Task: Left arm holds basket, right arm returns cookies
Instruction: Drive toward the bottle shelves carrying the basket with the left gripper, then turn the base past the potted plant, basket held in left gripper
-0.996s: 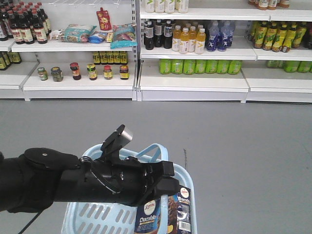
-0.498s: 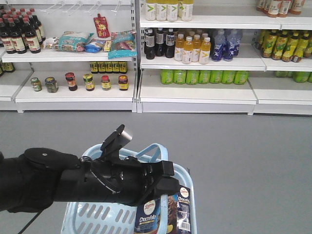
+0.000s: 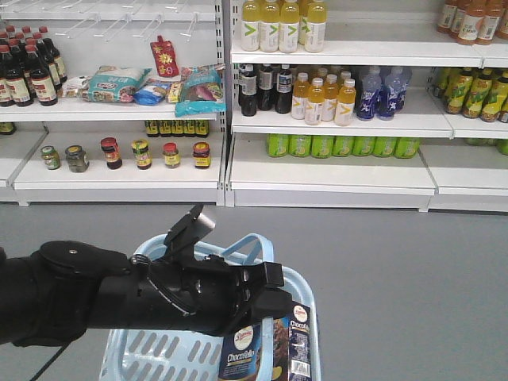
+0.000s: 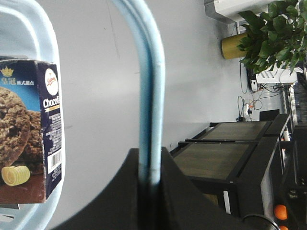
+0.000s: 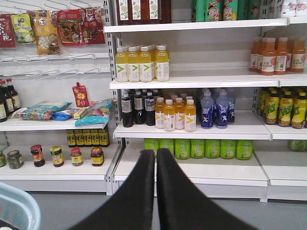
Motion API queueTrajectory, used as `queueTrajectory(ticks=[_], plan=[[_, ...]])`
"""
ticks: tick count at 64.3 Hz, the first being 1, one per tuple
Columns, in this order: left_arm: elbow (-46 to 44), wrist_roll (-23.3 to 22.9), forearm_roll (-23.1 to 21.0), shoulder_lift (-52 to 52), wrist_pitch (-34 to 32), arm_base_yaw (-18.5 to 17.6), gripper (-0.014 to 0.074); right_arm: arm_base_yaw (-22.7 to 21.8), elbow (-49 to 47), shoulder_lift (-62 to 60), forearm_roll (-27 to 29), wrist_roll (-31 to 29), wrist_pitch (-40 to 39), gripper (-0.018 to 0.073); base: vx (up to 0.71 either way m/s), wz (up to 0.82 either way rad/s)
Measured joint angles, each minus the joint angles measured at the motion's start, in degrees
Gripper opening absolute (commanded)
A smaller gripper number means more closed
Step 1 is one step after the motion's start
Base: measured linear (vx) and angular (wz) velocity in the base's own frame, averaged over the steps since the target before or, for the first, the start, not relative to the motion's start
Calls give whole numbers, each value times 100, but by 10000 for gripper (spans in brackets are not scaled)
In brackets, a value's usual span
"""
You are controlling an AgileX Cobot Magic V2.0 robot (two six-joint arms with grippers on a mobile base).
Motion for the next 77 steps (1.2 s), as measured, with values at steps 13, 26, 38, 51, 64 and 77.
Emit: queueTrajectory(ticks=[13, 26, 38, 51, 64, 77], plan=[[0, 0, 0, 0, 0, 0, -8, 0, 0, 0, 0, 0, 0, -8, 31, 0], [0, 0, 0, 0, 0, 0, -8, 0, 0, 0, 0, 0, 0, -8, 32, -3], [0, 0, 0, 0, -5, 0, -8, 0, 0, 0, 0, 0, 0, -8, 32, -11], [0, 0, 0, 0, -5, 0, -8, 0, 0, 0, 0, 0, 0, -8, 30, -28], [0, 0, 0, 0, -5, 0, -8, 0, 0, 0, 0, 0, 0, -8, 27, -42], [0, 0, 0, 0, -5, 0, -8, 0, 0, 0, 0, 0, 0, -8, 24, -51]])
